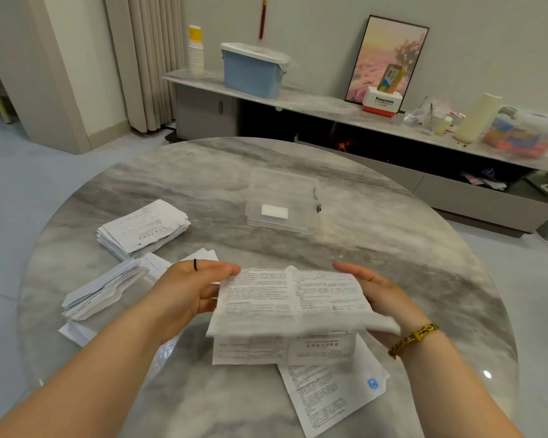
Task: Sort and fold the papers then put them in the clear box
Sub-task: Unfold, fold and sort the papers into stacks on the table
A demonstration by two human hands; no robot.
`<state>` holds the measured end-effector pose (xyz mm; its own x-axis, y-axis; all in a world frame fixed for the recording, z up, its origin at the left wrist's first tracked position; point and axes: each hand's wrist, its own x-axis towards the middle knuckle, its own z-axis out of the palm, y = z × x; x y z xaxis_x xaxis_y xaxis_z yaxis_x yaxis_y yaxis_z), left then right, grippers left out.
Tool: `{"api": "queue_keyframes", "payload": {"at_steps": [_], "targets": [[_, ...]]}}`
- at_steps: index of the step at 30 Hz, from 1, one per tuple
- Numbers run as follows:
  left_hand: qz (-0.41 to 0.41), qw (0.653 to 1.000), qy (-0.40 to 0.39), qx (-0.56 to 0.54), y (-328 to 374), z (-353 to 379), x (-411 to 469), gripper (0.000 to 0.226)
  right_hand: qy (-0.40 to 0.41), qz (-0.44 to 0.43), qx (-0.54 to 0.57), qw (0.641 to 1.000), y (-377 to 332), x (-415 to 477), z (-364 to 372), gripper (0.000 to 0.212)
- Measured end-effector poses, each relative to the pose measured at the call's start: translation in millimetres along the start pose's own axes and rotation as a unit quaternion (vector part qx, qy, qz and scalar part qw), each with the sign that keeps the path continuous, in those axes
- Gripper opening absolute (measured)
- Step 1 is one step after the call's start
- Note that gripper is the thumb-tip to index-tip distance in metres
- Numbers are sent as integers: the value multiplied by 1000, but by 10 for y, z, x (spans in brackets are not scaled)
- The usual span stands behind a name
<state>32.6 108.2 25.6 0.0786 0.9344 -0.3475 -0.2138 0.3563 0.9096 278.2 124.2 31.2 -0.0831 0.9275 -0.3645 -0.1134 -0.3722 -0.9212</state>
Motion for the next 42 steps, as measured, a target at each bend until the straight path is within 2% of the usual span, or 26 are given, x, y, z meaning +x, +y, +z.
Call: {"api": "queue_keyframes", "payload": {"at_steps": [2, 5, 8, 10, 15, 17, 20, 27, 30, 31, 34, 38, 42], "targets": [[23, 999, 40, 26, -23, 15, 16, 13, -14, 18, 3, 1000, 6, 10, 1, 22], [49, 993, 103, 18, -45, 41, 30, 21, -66, 53, -37, 996, 14, -6, 7, 32], [73, 990, 119, -1, -37, 63, 23, 24, -92, 58, -138, 984, 46, -23, 23, 11], [70, 991, 114, -9, -24, 65, 20, 26, -74, 50, -190, 978, 66, -20, 42, 10], [3, 998, 29, 56, 8, 17, -27, 24, -17, 14, -212, 977, 59, 3, 48, 18], [-16, 995, -8, 100, 21, 3, -55, 15, -25, 15, -227, 973, 45, -9, 35, 20], [-13, 989, -35, 142, 19, 16, -77, 19, -41, 20, -251, 967, 30, -34, 45, 21], [-23, 948, -97, 301, -122, 169, -90, 7, -75, 33, -292, 953, 15, -62, 100, 20], [-31, 932, -131, 335, -151, 189, -105, 16, -70, 26, -272, 959, 31, -55, 127, 21], [-28, 935, -129, 329, -147, 192, -107, 15, -62, 19, -251, 966, 35, -48, 133, 21], [-12, 960, -89, 267, -118, 179, -111, 32, -44, 13, -191, 981, 49, -39, 145, 16], [7, 985, -41, 168, -59, 118, -96, 24, -106, 53, -181, 976, 98, -56, 171, 11], [12, 996, 1, 87, -39, 91, -74, 23, -116, 31, -105, 987, 116, -18, 152, 21]]}}
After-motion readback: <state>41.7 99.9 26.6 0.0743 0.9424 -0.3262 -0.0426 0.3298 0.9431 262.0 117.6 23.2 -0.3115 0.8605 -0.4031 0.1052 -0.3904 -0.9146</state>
